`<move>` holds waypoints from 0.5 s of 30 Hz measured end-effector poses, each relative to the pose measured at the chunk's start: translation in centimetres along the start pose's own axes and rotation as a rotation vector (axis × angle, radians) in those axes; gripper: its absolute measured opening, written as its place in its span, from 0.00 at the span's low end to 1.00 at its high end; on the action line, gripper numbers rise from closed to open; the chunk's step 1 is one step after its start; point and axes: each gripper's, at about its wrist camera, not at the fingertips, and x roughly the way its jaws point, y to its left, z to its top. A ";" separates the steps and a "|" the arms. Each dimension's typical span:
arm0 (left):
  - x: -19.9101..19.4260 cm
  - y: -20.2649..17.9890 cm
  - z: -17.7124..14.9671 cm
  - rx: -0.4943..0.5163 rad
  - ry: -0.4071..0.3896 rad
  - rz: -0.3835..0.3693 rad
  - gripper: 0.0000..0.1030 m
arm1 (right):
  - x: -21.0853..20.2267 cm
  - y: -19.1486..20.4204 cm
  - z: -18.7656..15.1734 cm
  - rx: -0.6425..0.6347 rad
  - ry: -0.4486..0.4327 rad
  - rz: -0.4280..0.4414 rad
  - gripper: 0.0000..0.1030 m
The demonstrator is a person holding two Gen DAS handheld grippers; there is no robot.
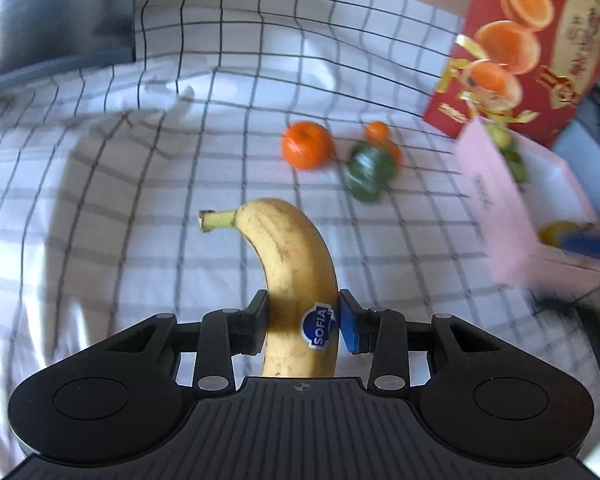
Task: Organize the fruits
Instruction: 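Grasp a mandarin with the right gripper while the left gripper holds the banana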
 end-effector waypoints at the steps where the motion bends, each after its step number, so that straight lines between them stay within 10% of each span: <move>1: -0.5 -0.4 -0.7 -0.010 0.000 -0.005 0.40 | 0.4 -0.1 1.0 0.004 -0.007 0.002 0.76; 15: -4.3 -1.3 -6.1 -0.058 -0.007 0.029 0.40 | 15.2 -5.1 14.6 0.237 0.158 0.010 0.54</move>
